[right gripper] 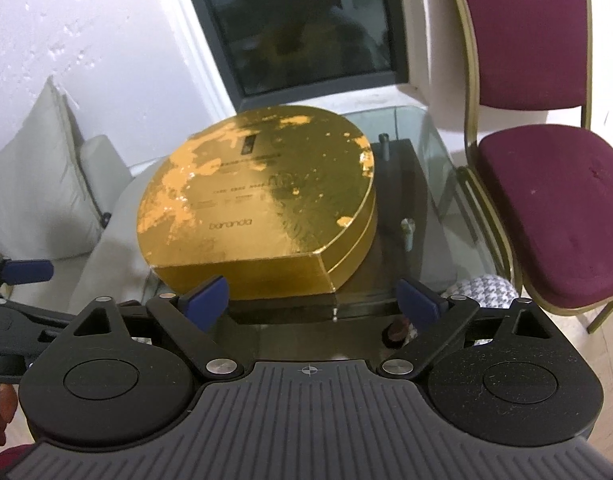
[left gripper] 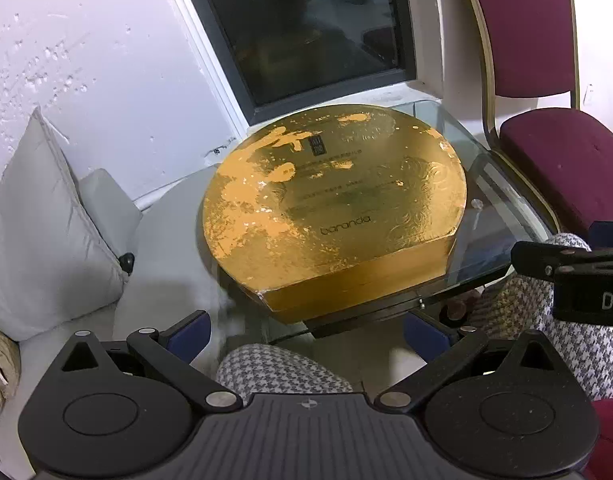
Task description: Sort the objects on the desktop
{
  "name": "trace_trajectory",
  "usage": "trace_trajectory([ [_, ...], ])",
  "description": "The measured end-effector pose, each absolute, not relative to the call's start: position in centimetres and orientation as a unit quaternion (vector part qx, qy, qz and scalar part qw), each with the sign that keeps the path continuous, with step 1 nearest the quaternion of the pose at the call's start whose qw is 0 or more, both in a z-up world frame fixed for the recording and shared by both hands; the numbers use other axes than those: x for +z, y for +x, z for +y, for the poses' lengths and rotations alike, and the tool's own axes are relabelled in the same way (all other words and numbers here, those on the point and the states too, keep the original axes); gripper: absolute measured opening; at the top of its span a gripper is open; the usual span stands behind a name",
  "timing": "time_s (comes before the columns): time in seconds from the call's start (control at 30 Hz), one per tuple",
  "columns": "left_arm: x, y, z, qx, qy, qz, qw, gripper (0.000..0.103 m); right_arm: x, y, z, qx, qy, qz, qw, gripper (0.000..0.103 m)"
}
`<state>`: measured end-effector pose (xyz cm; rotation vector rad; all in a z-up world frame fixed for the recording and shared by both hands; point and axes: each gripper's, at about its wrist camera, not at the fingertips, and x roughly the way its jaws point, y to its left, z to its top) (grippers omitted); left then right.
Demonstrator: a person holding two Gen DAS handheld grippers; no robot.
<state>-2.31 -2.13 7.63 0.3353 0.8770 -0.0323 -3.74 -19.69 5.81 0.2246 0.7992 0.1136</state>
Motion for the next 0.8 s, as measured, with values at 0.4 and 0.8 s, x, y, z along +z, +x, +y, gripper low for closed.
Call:
trace_trajectory([
  [0.4, 7.59, -2.43, -2.08, -0.016, 0.163, 0.427, 0.889, 0.102, 6.0, -3.94, -19.61, 0.054, 0.108, 0.386, 0.915, 0.095],
  [0.8, 7.64, -2.25, -1.39, -0.011, 0.145, 0.425, 0.893, 0.102, 6.39, -4.17, -19.09, 0.054, 0.091, 0.381, 0.918, 0.095],
])
